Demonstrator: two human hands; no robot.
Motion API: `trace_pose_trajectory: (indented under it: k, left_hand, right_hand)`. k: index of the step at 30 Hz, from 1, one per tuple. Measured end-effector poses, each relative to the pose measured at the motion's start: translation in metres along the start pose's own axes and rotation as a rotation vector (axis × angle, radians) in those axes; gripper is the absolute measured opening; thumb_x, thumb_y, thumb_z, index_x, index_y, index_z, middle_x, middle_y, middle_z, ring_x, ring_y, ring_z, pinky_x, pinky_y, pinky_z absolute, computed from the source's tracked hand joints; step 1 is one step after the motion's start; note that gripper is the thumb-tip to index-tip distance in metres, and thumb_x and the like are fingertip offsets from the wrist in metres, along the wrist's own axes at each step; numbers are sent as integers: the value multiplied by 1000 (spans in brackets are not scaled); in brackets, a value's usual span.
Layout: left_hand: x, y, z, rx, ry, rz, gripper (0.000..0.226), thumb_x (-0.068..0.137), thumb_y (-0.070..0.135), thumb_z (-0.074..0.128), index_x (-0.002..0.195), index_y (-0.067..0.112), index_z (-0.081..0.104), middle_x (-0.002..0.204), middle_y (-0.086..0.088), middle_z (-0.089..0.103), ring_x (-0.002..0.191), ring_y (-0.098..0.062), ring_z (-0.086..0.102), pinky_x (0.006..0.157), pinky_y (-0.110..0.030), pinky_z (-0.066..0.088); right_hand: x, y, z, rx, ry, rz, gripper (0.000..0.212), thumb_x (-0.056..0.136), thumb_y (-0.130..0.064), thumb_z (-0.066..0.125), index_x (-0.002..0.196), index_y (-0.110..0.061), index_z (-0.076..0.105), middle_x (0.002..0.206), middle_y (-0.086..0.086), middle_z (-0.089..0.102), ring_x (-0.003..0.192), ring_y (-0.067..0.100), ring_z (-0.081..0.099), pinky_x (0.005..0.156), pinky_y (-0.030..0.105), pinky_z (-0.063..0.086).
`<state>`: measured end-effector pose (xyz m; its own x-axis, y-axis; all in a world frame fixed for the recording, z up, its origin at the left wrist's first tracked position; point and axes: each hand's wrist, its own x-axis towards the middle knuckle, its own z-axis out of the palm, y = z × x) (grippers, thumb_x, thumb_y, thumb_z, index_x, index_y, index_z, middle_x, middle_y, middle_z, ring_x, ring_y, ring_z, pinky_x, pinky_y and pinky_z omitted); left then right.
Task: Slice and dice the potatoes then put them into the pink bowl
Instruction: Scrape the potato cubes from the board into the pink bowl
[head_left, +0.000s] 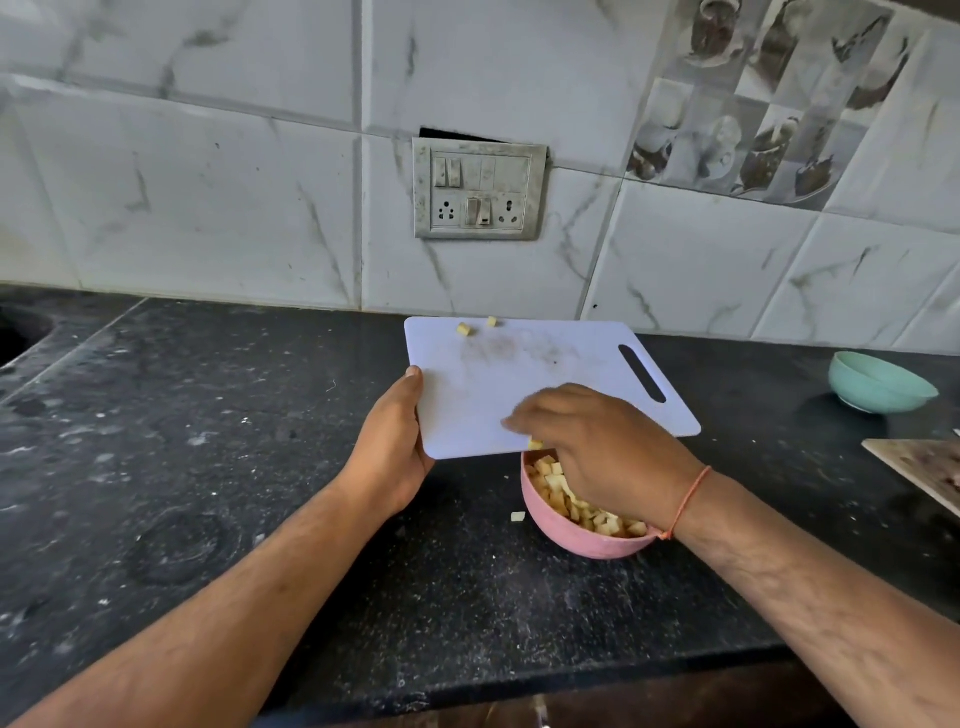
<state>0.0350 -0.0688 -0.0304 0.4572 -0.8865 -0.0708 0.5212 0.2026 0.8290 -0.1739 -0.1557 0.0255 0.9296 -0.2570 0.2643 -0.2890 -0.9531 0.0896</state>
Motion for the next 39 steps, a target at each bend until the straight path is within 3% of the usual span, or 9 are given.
trace_pose_trajectory:
  k: [3, 5, 8, 14, 19, 25, 30, 36, 39]
  left_hand:
    - [-1, 1, 0, -11, 2, 1, 40, 117, 40, 32, 134, 22, 63, 122, -4, 78, 115, -23, 74, 87, -41, 63]
    - [-1, 1, -1, -13, 5, -6, 39, 117, 40, 33, 132, 22, 64, 119, -3, 79, 112, -22, 75, 87, -41, 63]
    - [0, 2, -1, -9, 3, -13, 39, 116, 40, 34, 133, 23, 64, 120, -3, 79, 113, -22, 75, 87, -42, 63]
    - [0, 2, -1, 19, -5, 0, 40, 116, 41, 35, 137, 21, 63, 125, -4, 77, 116, -23, 74, 91, -43, 62]
    - [0, 1, 0, 17, -19, 11, 38, 115, 41, 38, 139, 22, 62, 126, -7, 77, 118, -26, 73, 101, -50, 59]
    - [2, 1, -3, 19, -14, 38, 40, 116, 40, 35, 138, 22, 62, 127, -5, 76, 118, -24, 73, 93, -43, 61]
    - [4, 0, -4, -4, 10, 34, 39, 116, 40, 33, 136, 22, 63, 125, -3, 77, 116, -21, 74, 92, -42, 62]
    - [3, 6, -7, -54, 125, 61, 34, 116, 40, 38, 127, 22, 65, 115, 0, 80, 109, -20, 76, 89, -43, 63]
    - [1, 14, -12, -78, 215, 99, 28, 116, 38, 40, 122, 23, 63, 120, -2, 76, 110, -21, 74, 88, -43, 62]
  right_hand:
    - [-9, 7, 2, -28, 68, -7, 39, 85, -11, 45, 103, -19, 79, 103, -5, 71, 95, 20, 66, 76, 43, 60]
    - [-9, 8, -2, 7, 158, 29, 39, 85, -8, 41, 90, -19, 79, 94, -6, 71, 87, 18, 66, 74, 41, 60]
    - [18, 14, -9, 98, 264, 127, 42, 91, 5, 44, 103, -18, 78, 107, -5, 72, 97, 16, 68, 90, 27, 53]
    - [120, 39, -7, 112, 240, 282, 48, 95, 3, 47, 139, -8, 63, 139, 8, 60, 125, 30, 59, 106, 35, 46]
    - [155, 31, 11, 63, 221, 257, 31, 102, -25, 57, 126, -12, 71, 125, 10, 64, 114, 33, 61, 97, 39, 49]
    - [122, 19, 21, -63, 221, 166, 20, 97, -9, 59, 102, -9, 78, 102, 9, 67, 93, 35, 64, 80, 42, 55]
    - [41, 4, 2, 27, 100, 215, 25, 101, -26, 53, 104, -17, 76, 103, -4, 66, 96, 19, 63, 85, 38, 53]
    - [-43, 4, -26, 67, 210, 567, 19, 94, -36, 66, 108, -30, 76, 99, -15, 69, 88, 5, 63, 80, 30, 53]
    - [-69, 26, -24, -13, -85, 886, 56, 90, -61, 58, 135, -28, 61, 120, -4, 68, 106, 19, 66, 83, 33, 51]
